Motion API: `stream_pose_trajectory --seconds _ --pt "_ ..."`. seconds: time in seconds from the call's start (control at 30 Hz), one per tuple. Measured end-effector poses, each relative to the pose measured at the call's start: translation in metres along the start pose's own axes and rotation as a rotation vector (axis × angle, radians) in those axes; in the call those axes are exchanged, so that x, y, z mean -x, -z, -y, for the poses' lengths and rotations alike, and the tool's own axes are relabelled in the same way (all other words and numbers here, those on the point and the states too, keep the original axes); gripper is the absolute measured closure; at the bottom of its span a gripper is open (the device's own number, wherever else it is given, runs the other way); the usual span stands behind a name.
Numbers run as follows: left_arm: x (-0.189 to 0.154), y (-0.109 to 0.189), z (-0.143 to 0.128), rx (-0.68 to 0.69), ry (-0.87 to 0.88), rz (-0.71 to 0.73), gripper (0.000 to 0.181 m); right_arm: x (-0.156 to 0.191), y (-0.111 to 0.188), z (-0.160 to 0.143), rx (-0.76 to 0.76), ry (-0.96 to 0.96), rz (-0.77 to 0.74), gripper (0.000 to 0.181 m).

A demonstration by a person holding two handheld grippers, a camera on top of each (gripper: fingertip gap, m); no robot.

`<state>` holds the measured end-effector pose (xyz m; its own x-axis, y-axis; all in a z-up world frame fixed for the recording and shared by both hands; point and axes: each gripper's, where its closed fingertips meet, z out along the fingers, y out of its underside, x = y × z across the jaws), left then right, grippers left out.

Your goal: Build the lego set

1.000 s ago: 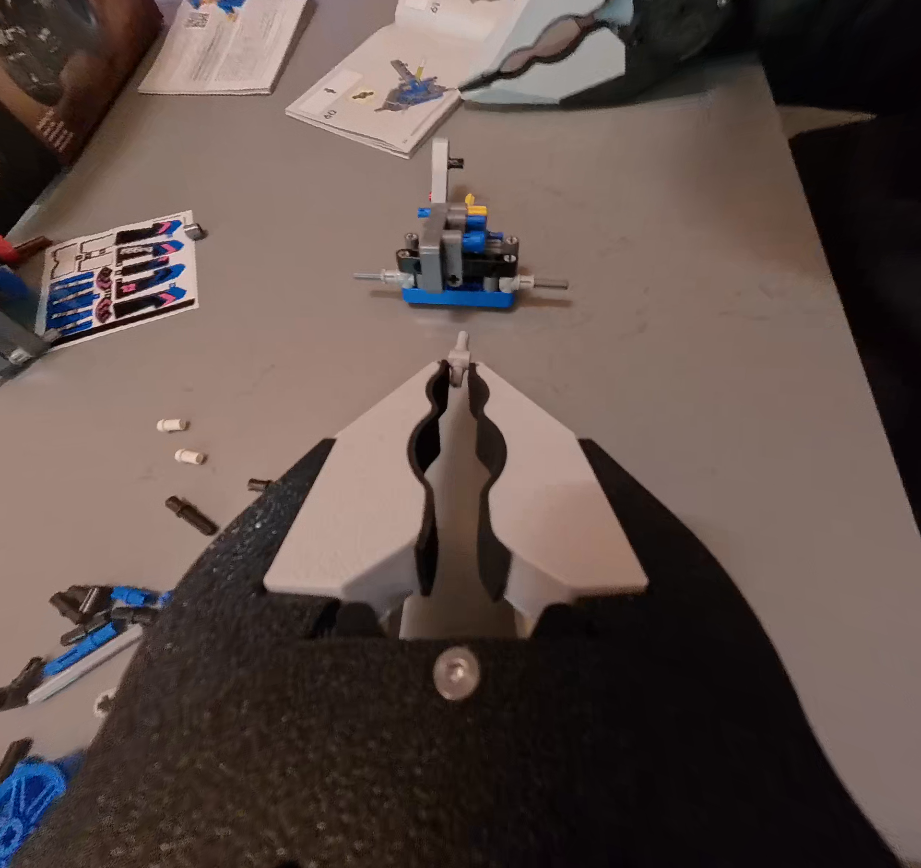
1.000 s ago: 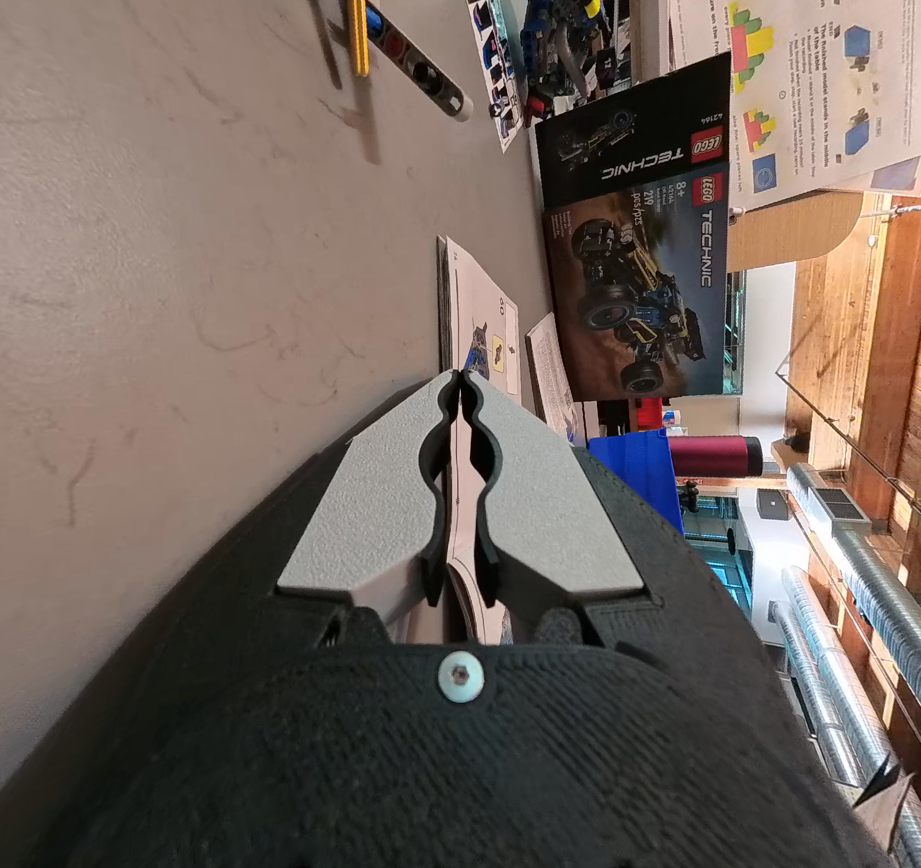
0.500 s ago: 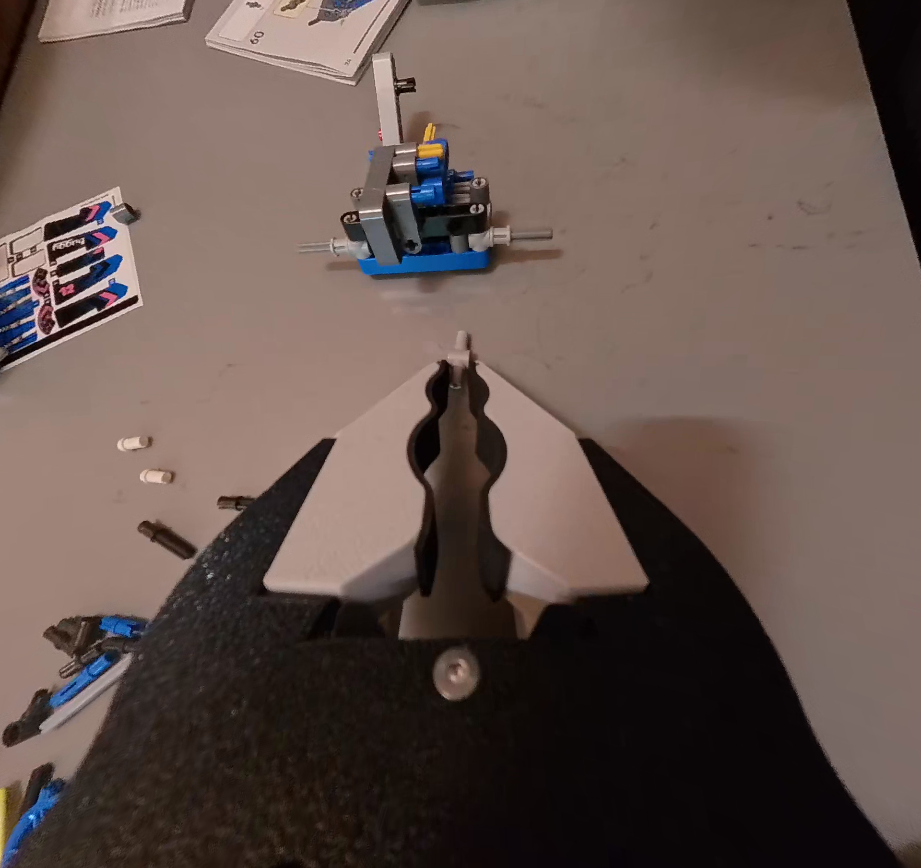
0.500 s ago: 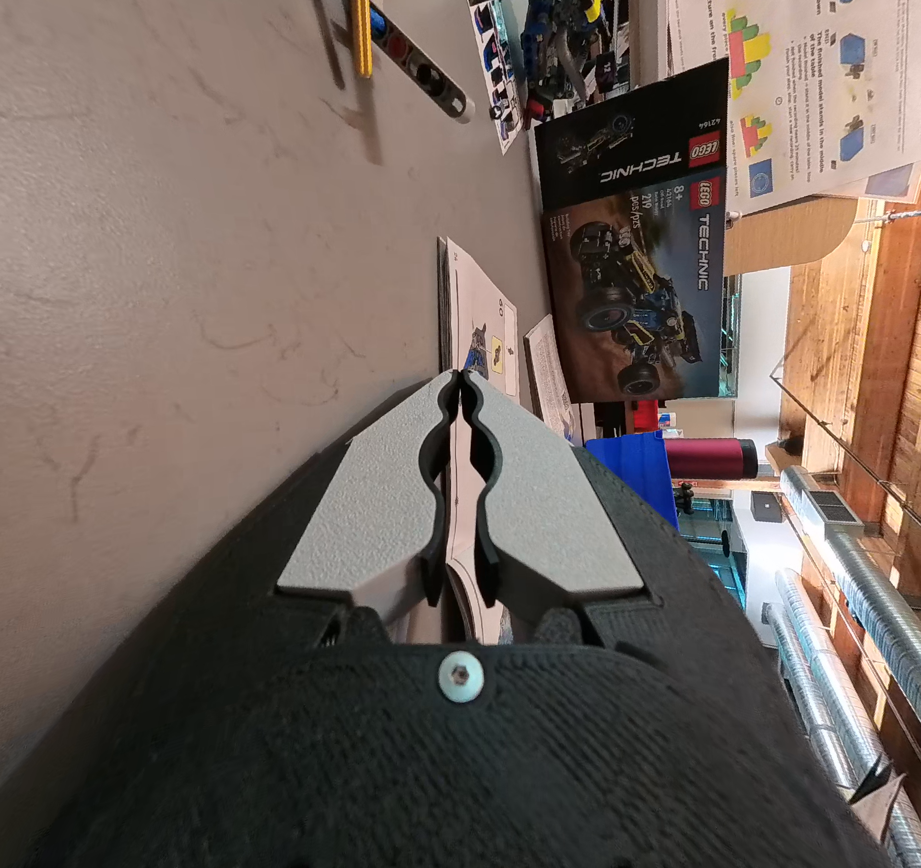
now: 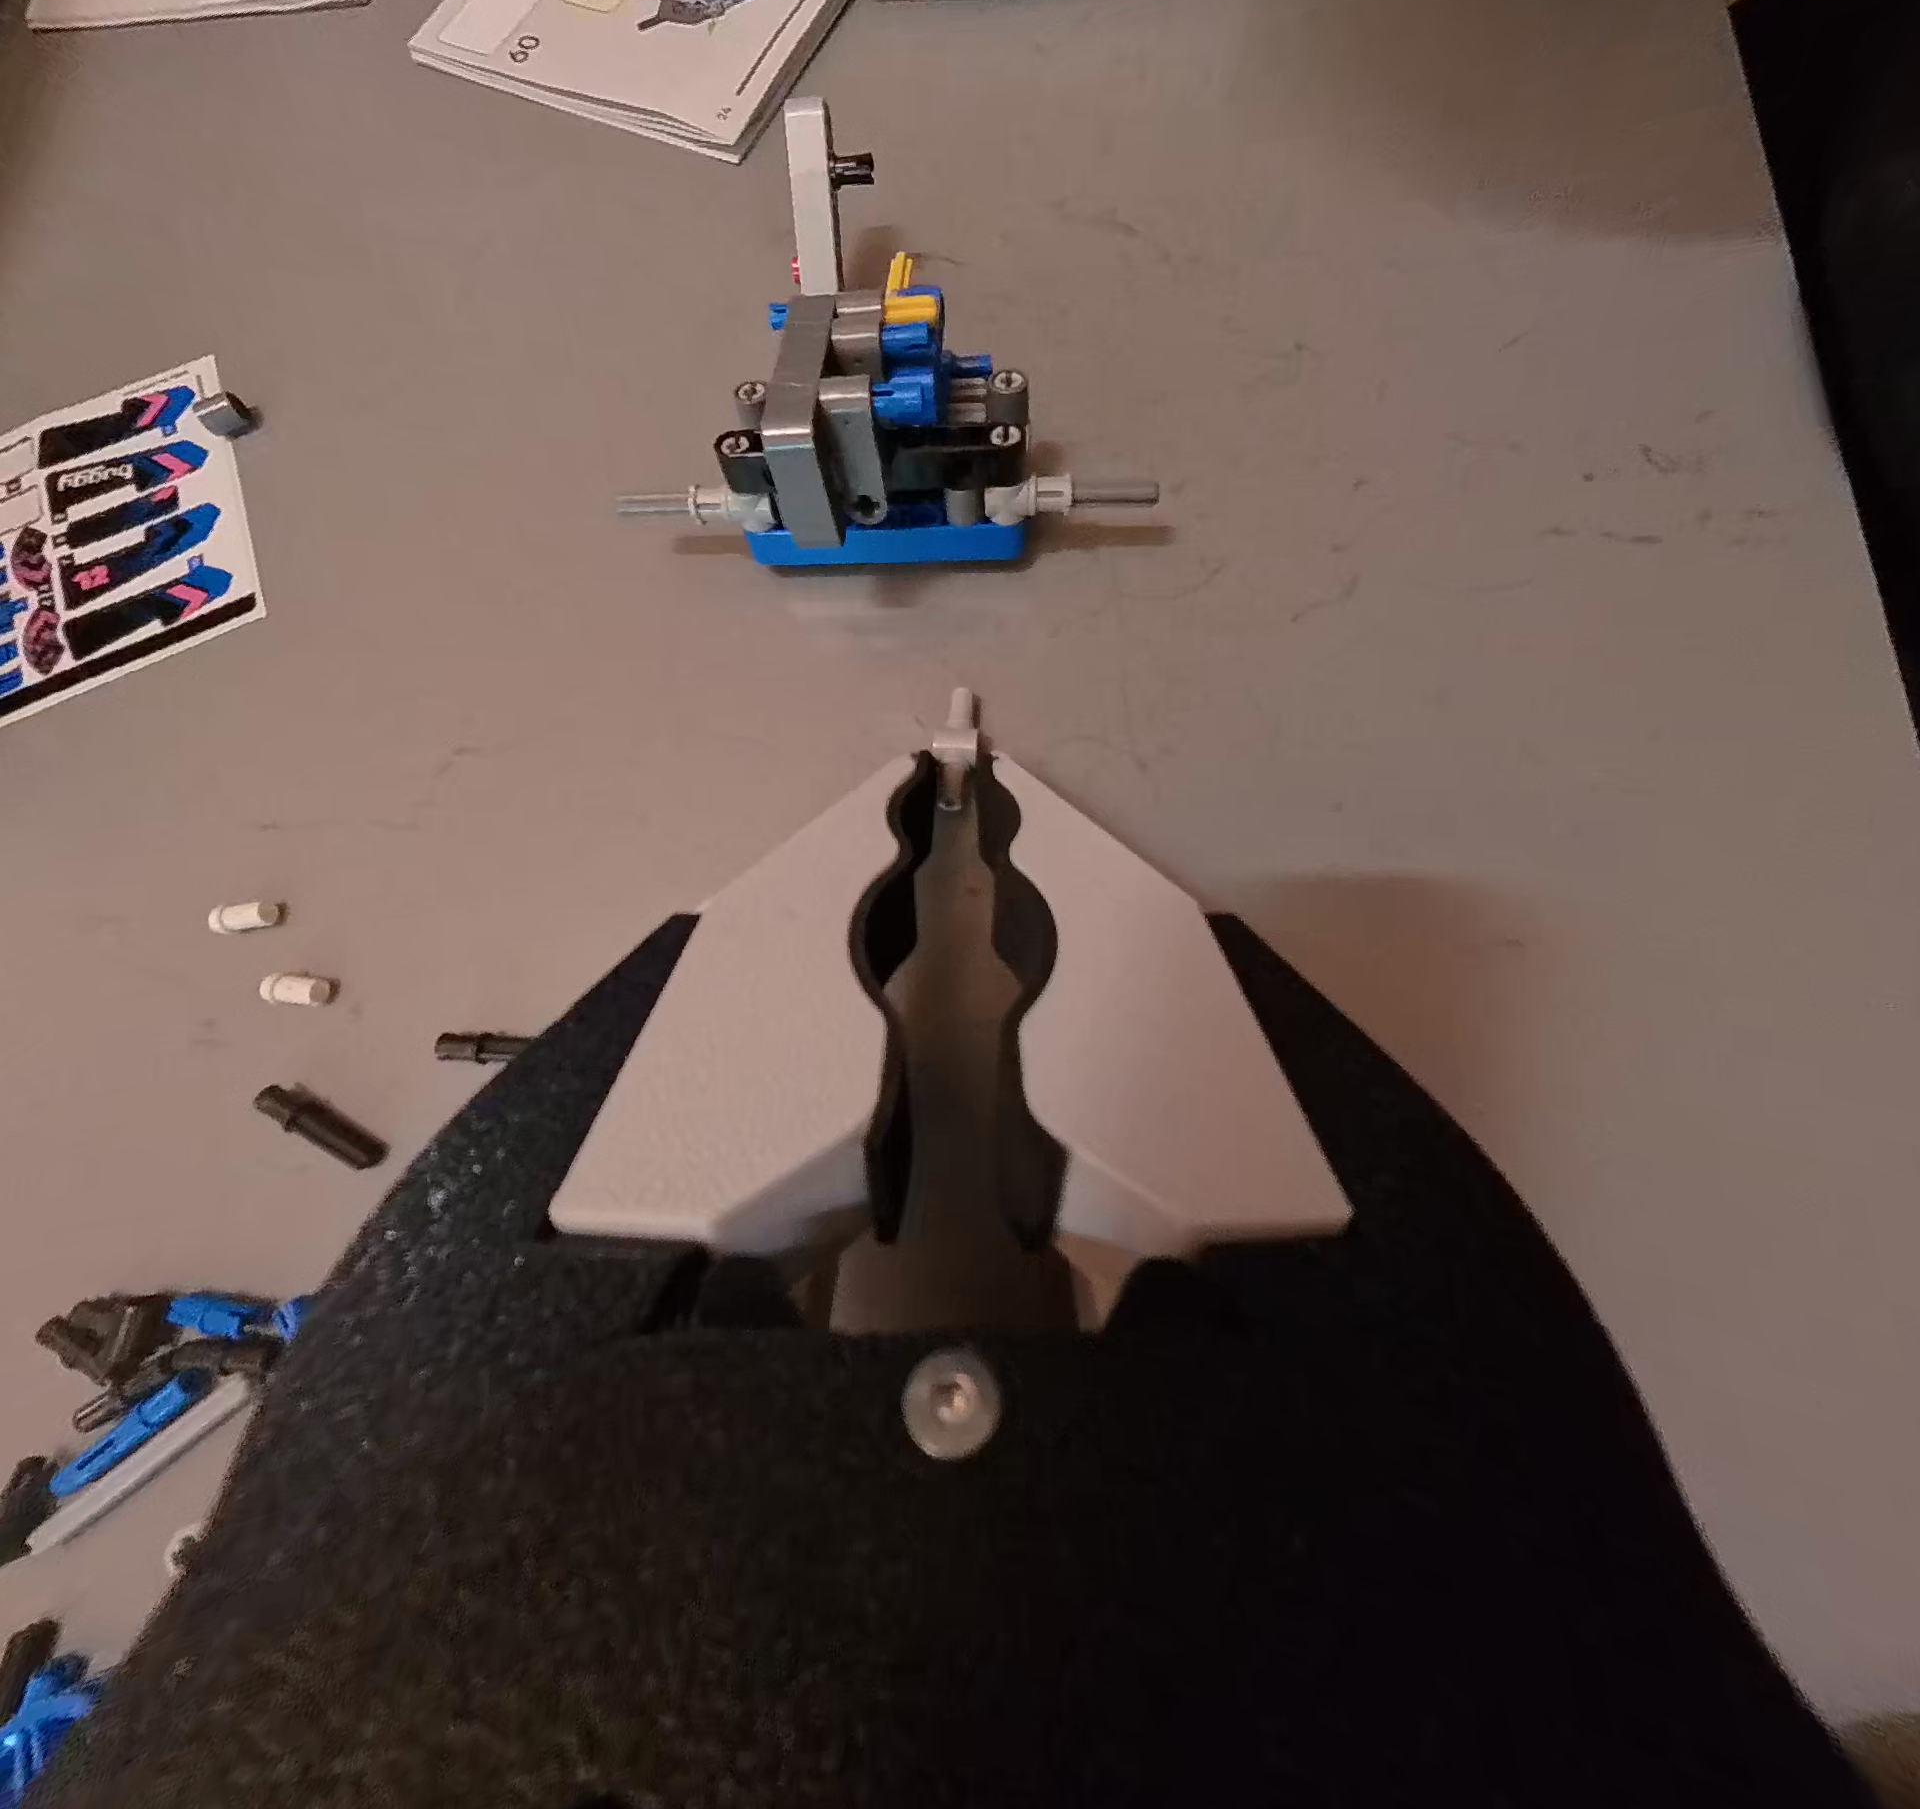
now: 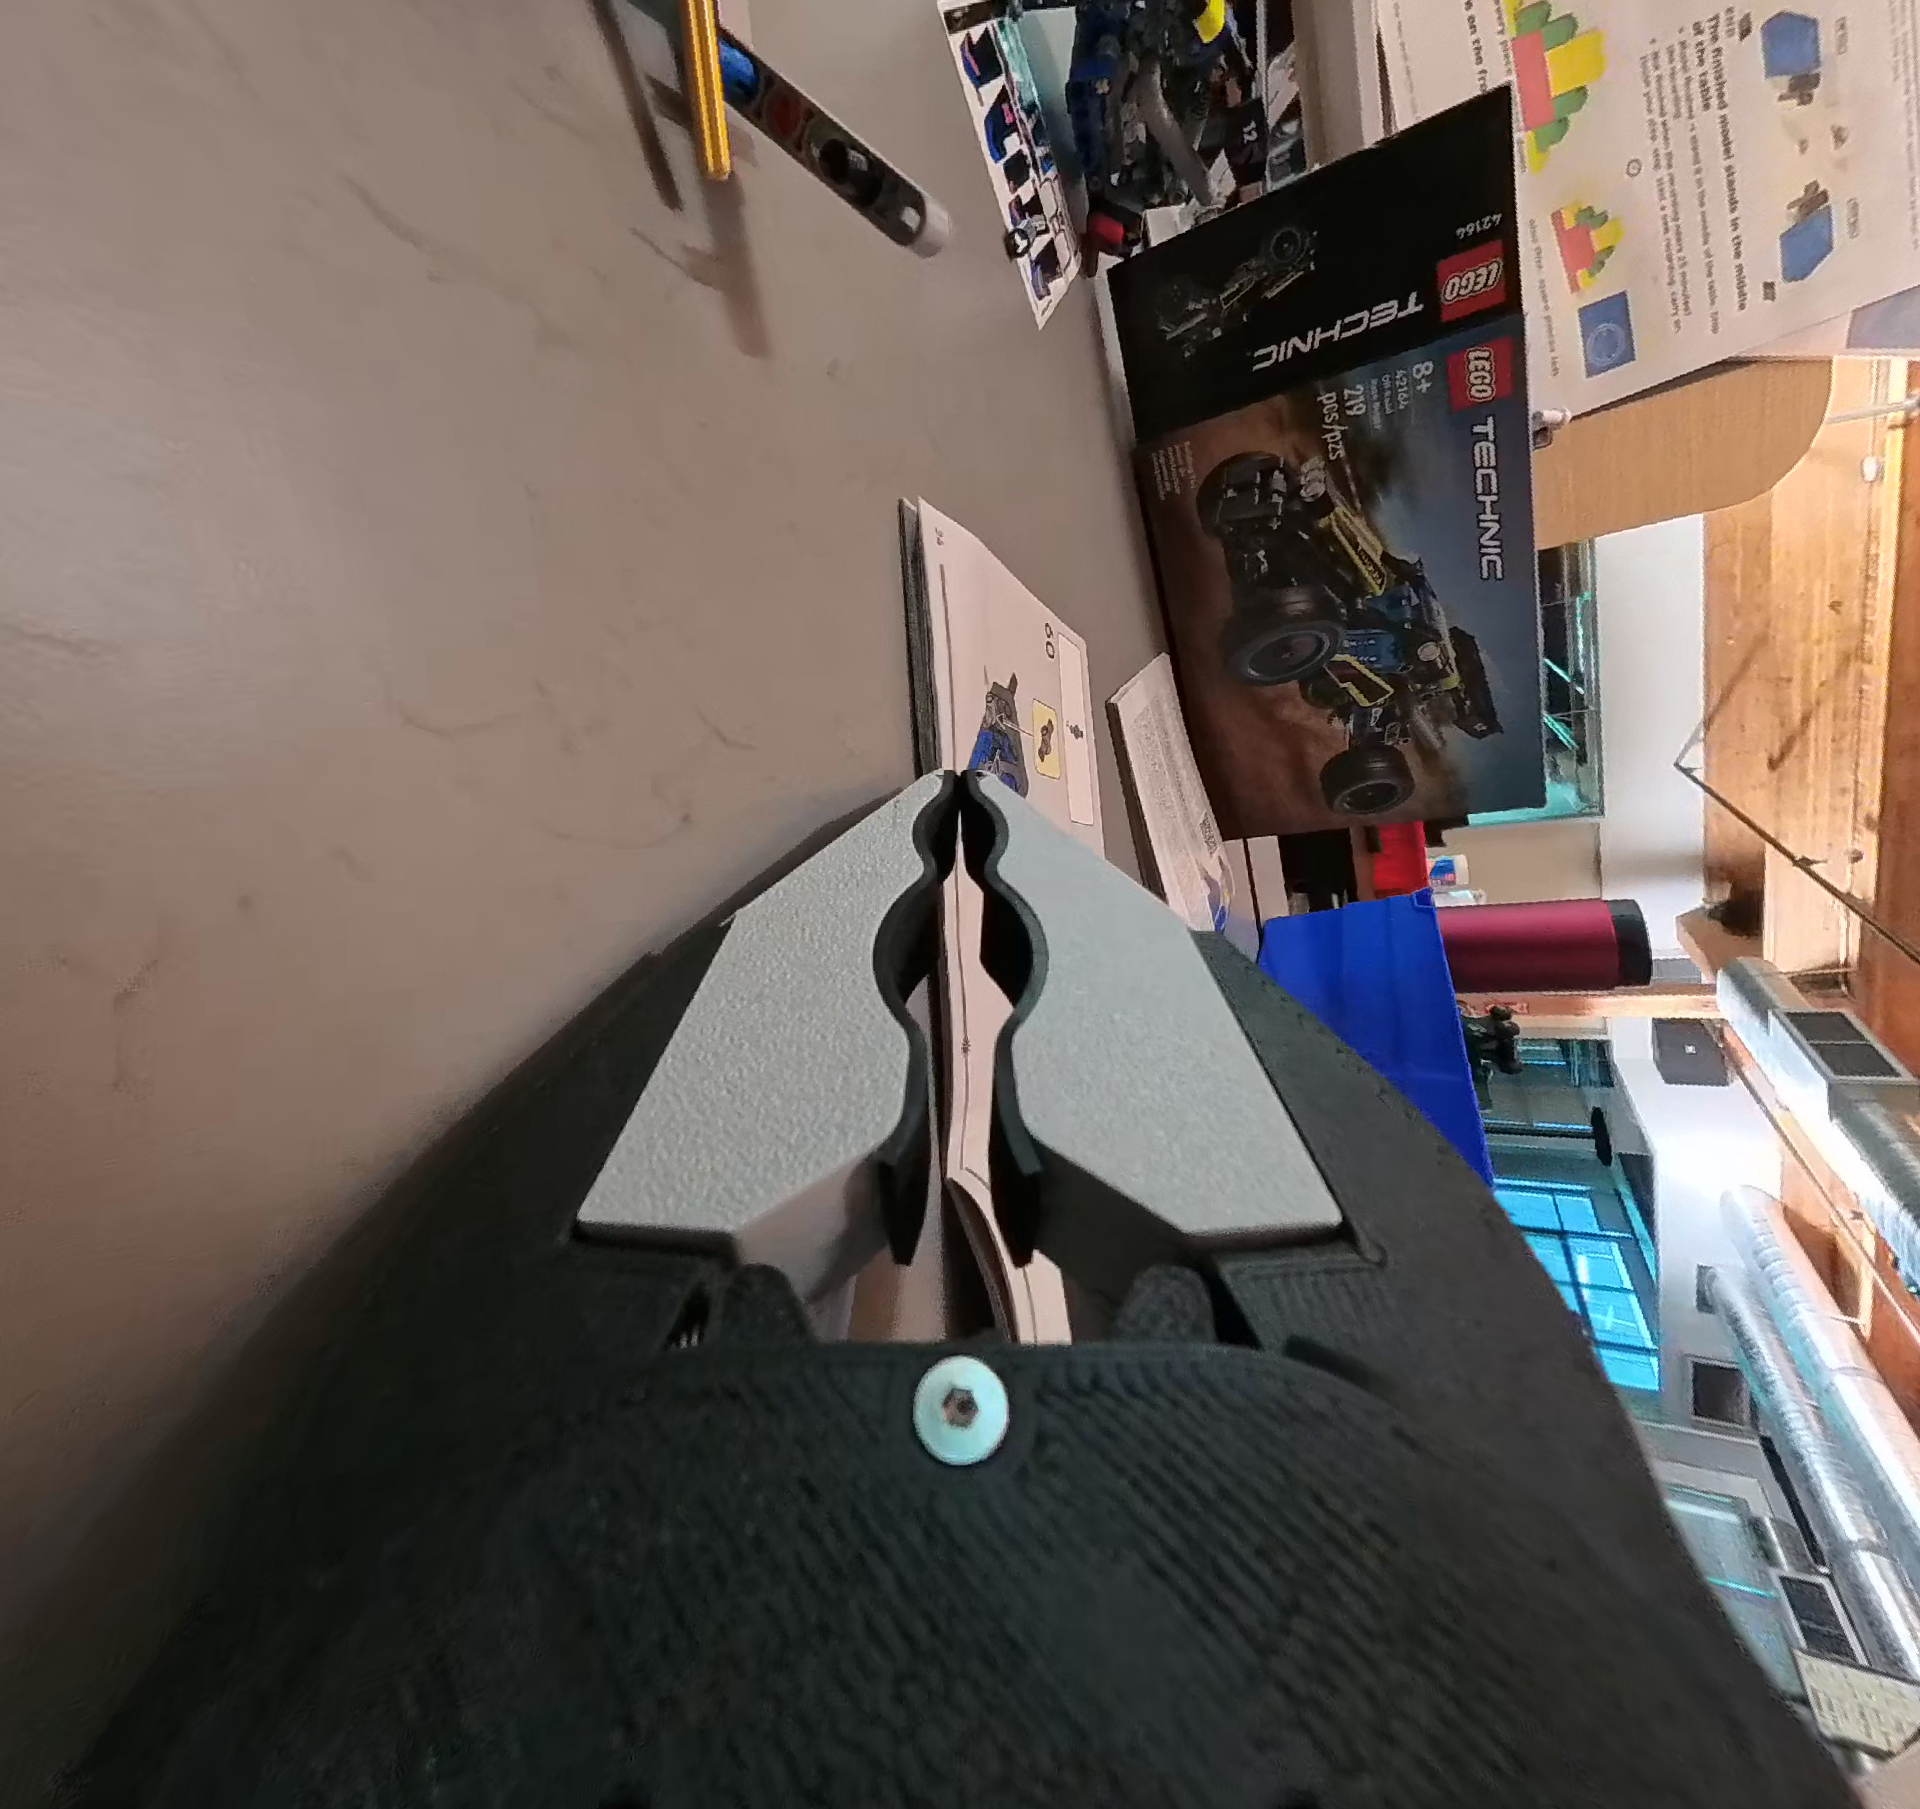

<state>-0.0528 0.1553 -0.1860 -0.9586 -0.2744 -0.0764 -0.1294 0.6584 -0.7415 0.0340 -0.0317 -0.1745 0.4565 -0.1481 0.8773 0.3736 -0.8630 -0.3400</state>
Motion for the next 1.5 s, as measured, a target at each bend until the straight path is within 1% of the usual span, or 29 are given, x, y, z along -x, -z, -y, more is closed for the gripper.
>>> stream_pose_trajectory --seconds 0.6,0.8,0.9,1.07,1.27,1.5 --pt "0.0006 0.0007 0.0004 -0.002 -0.06 0.056 0.176 -0.0004 -0.0007 -0.0001 0.002 0.003 -0.004 0.181" --pt "0.0035 0.0033 -0.0014 -0.003 0.002 0.05 0.163 -0.0004 -0.0005 0.0 0.001 0.003 -0.005 0.181" --pt "0.0038 0.0038 -0.002 -0.003 0.02 0.042 0.161 -0.0005 -0.0005 0.0 0.001 0.003 -0.005 0.181" --pt "0.0023 0.0036 -0.002 -0.002 0.019 0.03 0.164 -0.0004 -0.0005 0.0 0.001 0.003 -0.005 0.181" --pt "-0.0009 0.0027 -0.0023 0.001 0.002 0.014 0.178 -0.0005 -0.0005 -0.0001 0.001 0.003 -0.006 0.181" --pt "-0.0016 0.0024 -0.0023 0.001 -0.005 0.012 0.179 -0.0005 -0.0003 0.0 0.001 0.003 -0.006 0.181"
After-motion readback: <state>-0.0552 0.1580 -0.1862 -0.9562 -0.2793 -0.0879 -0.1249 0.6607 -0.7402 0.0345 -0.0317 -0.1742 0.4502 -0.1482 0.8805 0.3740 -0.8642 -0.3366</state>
